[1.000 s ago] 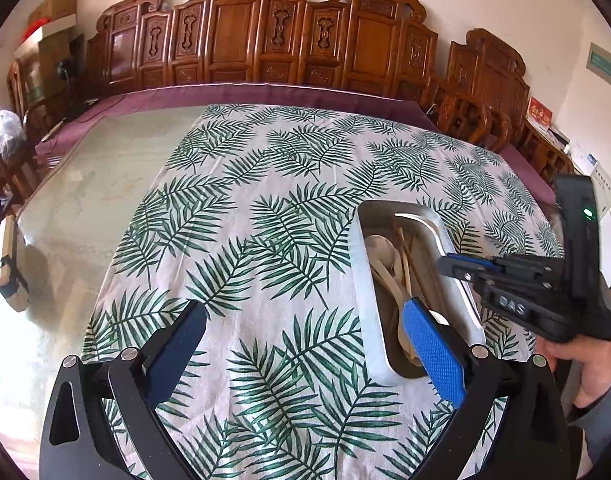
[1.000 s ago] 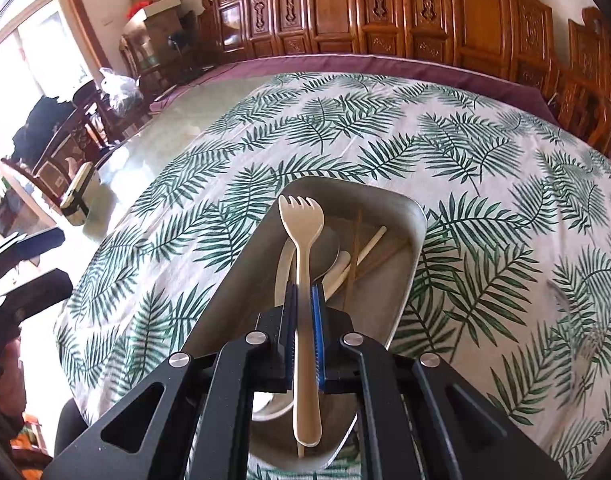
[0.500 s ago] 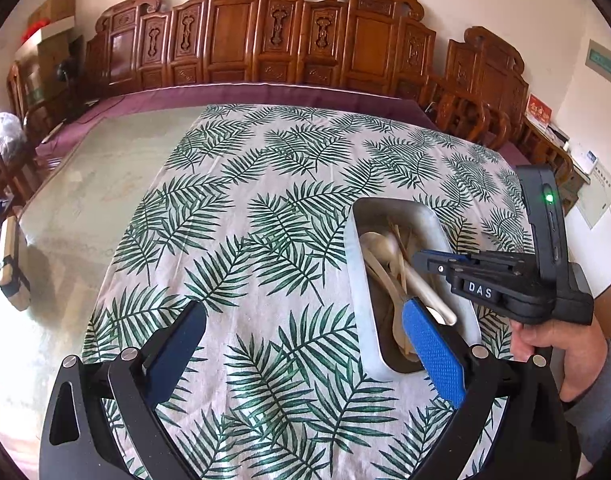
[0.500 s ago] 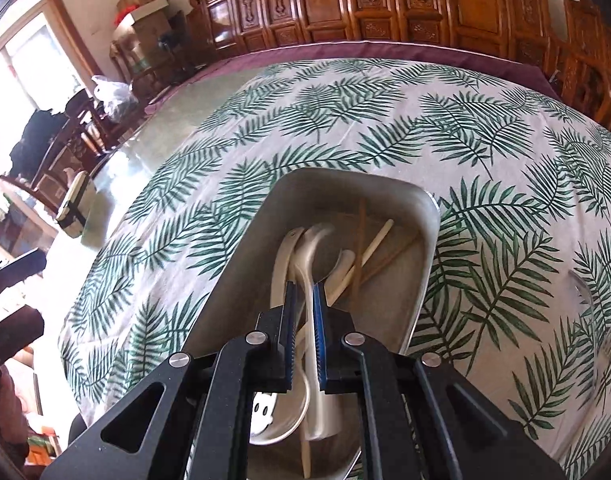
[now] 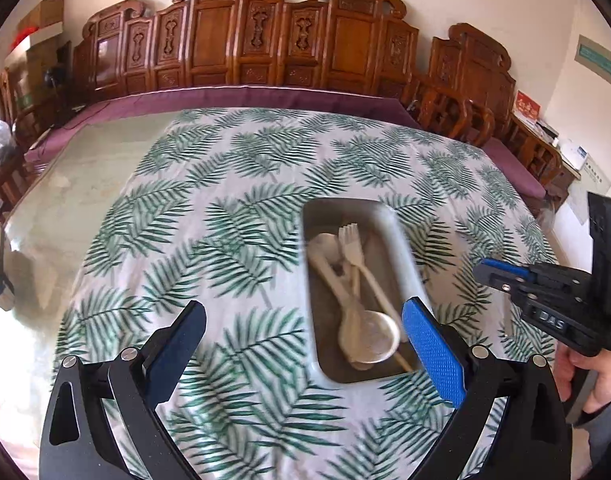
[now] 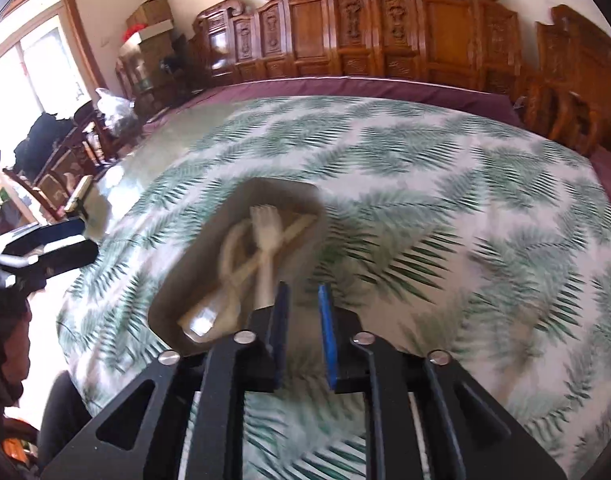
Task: Organize utensils
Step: 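Move the right tool to the metal fork and grasp it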
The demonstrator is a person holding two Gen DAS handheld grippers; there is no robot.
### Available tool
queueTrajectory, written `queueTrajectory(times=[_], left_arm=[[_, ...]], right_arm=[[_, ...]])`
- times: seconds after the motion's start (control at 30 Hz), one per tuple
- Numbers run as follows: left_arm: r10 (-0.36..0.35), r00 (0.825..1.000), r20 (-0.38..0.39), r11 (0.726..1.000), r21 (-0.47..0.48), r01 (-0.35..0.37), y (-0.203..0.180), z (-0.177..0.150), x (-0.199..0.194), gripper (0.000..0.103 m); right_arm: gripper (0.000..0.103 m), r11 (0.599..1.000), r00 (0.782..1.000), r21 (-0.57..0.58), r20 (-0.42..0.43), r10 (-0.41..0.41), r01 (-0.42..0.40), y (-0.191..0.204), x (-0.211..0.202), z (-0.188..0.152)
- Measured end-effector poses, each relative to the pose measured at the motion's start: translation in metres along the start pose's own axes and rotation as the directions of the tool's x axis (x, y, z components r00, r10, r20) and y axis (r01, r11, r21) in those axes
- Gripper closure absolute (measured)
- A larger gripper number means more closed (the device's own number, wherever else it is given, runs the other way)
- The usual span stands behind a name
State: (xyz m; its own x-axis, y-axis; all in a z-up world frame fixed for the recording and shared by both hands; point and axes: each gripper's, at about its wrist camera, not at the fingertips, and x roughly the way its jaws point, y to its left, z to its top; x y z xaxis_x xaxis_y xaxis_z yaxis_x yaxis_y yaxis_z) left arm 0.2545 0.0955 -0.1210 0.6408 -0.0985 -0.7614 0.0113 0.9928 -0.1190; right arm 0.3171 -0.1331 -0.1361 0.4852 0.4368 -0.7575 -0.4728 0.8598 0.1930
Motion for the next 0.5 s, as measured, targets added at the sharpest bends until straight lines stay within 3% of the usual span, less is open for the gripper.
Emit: queueTrajectory(times=[0.27,0.5], left_arm=[[-0.051,0.999,-0.004,0.998,0.032,0.051,-0.046,0.0,0.009,0.008],[-0.069,0.998,-0.013,0.996,0.057,0.07,-0.072,-0.003,0.01,0.008]], right_arm=[[0.076,0.983,0.987,0.09,-0.028,-0.157,0.159,-0.089,-0.027,-0.044],[0.071,0.962,0.971,0.158,-0.117,-0.207,0.224,-0.128,-0.003,-0.074]])
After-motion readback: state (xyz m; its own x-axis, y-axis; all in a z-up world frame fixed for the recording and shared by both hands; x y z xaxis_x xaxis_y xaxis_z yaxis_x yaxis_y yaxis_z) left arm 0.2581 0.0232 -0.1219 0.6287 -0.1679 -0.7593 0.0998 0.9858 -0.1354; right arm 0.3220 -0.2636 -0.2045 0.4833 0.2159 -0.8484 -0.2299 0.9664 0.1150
